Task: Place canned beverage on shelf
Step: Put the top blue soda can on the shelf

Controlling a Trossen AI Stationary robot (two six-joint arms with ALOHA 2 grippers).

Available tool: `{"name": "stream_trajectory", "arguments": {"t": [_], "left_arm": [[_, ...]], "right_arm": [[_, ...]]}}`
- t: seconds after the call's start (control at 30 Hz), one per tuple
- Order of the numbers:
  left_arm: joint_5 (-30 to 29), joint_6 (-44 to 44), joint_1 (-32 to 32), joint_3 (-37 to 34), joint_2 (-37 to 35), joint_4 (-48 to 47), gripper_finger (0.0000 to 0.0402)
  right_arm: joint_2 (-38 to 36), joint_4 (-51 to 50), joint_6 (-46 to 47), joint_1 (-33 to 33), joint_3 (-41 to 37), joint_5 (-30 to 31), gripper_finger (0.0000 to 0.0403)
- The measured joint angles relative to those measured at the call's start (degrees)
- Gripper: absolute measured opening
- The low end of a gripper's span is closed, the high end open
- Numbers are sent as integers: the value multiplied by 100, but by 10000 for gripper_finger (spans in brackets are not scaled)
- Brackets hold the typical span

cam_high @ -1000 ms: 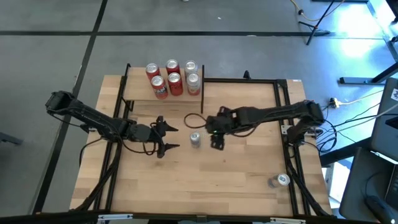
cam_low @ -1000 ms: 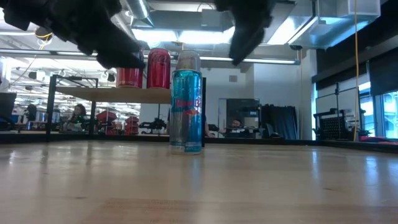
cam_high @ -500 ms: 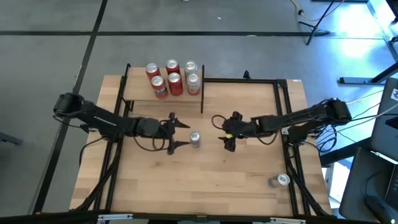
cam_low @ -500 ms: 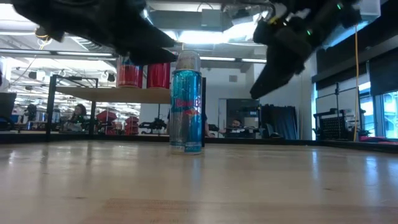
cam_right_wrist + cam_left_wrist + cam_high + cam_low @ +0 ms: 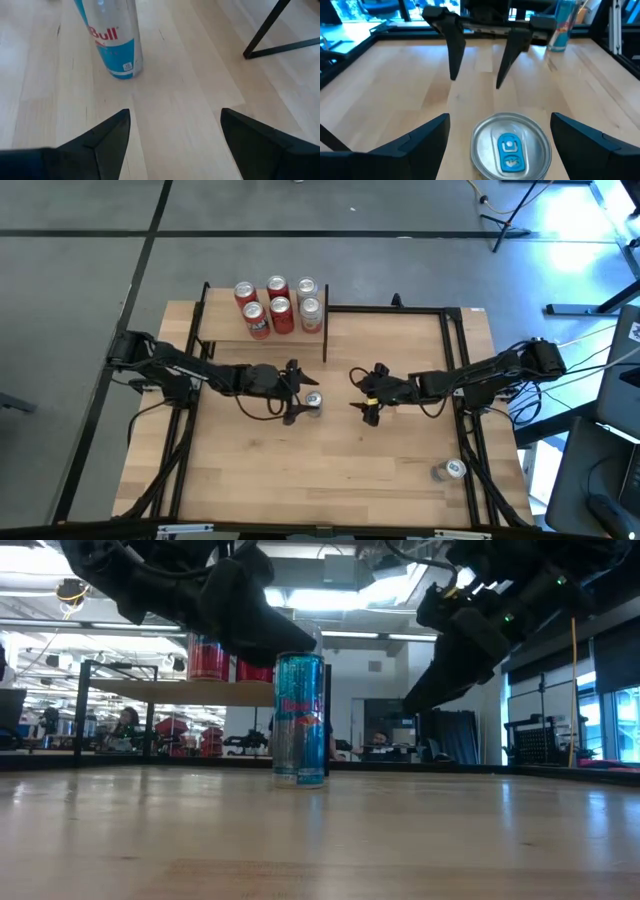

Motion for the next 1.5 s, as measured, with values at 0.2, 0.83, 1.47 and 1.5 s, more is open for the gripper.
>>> {"name": "stream_trajectory", "arguments": {"t": [0.2, 0.83, 1.47, 1.5], "left_arm": [[-2, 4, 0, -2, 5, -88, 318], [229, 57, 0, -10, 211, -28, 318], [280, 163, -2, -15, -91, -256, 192], [282, 175, -2, -15, -320, -458, 185]], "right_arm": [[1, 205, 1, 0, 0, -5, 296], [1, 268, -11, 0, 1, -15, 296], [3, 317, -36, 2, 2, -3, 296], [5, 317, -44, 2, 2, -1, 296]]}}
